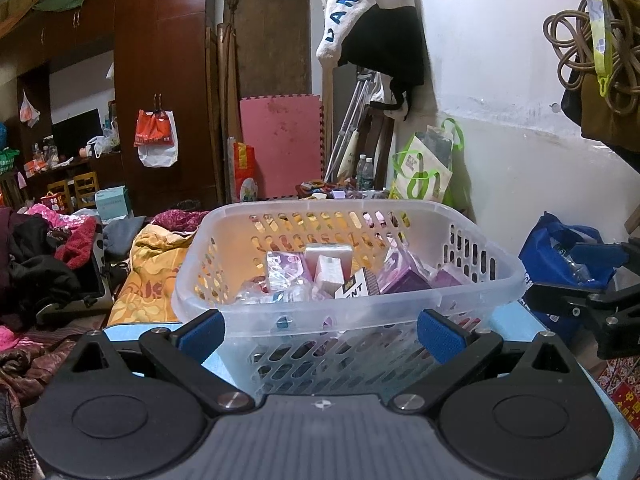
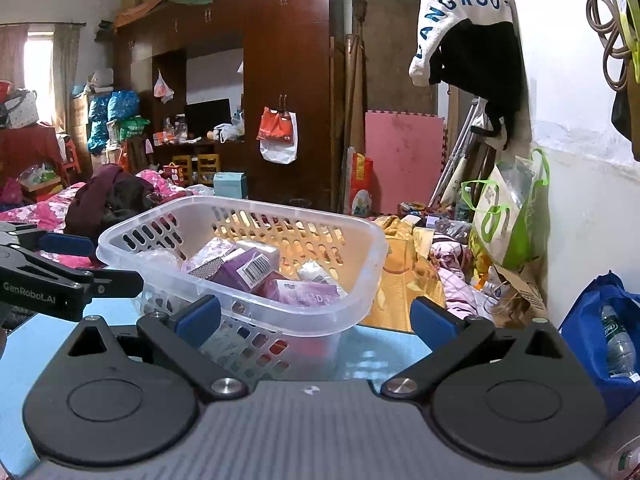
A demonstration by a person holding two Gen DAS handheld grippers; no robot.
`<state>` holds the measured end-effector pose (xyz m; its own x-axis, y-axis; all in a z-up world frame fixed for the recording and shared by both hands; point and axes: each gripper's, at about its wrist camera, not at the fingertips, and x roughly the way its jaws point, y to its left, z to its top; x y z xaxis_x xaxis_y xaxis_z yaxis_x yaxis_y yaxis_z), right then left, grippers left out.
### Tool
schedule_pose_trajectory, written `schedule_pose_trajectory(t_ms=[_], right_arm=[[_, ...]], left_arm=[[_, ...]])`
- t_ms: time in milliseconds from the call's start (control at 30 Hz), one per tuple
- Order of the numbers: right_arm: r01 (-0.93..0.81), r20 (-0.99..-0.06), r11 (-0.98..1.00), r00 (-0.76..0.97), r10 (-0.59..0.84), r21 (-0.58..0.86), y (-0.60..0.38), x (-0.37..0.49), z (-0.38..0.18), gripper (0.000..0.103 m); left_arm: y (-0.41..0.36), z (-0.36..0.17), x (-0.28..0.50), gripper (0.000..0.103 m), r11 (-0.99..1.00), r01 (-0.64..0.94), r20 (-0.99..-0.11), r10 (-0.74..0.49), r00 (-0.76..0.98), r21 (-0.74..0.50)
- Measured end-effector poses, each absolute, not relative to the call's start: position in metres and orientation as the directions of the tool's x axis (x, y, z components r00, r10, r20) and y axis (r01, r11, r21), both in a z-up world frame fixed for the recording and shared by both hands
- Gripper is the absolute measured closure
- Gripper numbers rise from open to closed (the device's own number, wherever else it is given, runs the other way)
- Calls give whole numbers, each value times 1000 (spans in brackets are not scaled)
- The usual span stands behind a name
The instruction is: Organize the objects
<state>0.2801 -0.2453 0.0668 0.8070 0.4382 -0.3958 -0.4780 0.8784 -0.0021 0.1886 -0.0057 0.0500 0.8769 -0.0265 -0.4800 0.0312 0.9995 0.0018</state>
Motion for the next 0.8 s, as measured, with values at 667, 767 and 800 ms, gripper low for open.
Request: schedule_pose_trajectory(t_ms=[667,767,800], right_arm=[[-480,-393,877,806,443,5,-247,279,66,0],[-480,-393,877,806,443,5,-246,279,66,0],[-479,-393,878,806,443,5,-247,279,66,0]], left_arm=[[-6,47,187,0,999,34,-483,-32,875,-3],[-6,47,186,0,999,35,-482,-32,875,-3],[-6,46,186,0,999,36,-483,-33,875,-3]])
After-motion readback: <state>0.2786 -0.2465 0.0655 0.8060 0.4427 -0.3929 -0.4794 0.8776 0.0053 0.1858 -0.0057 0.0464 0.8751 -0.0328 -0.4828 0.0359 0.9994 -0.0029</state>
